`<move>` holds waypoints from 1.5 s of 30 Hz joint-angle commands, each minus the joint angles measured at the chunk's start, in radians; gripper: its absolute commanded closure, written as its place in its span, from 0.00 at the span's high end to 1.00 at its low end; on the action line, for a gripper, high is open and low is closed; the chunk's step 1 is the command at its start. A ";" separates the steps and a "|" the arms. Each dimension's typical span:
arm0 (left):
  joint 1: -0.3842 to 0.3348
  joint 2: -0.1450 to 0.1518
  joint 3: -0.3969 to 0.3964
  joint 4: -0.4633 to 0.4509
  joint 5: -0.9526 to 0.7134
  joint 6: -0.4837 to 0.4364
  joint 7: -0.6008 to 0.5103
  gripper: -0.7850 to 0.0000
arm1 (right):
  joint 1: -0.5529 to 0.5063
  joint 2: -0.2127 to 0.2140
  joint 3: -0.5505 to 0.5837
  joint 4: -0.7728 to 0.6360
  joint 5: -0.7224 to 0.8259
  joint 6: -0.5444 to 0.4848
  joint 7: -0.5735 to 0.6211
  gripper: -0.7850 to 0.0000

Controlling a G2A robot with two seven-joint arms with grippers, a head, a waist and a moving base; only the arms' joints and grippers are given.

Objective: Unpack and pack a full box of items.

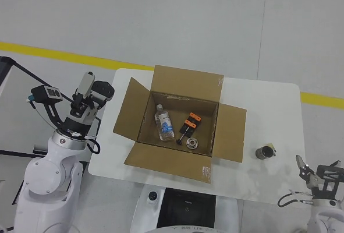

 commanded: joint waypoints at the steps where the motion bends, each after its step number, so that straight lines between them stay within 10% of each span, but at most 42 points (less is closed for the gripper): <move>1: 0.000 0.000 0.000 0.000 0.000 0.000 0.000 1.00 | 0.003 0.003 0.019 0.005 0.018 -0.047 -0.002 0.45; 12: 0.000 0.000 0.000 0.000 0.000 0.000 0.000 1.00 | 0.116 0.034 0.050 0.160 -0.099 -0.322 -0.055 0.43; 21: 0.000 0.000 0.000 0.000 0.000 0.000 0.000 1.00 | 0.267 0.044 -0.081 0.414 -0.317 -0.295 -0.143 0.39; 45: 0.000 0.000 0.000 0.000 0.000 0.000 0.000 1.00 | 0.258 0.046 -0.184 0.369 -0.412 -0.171 -0.128 0.38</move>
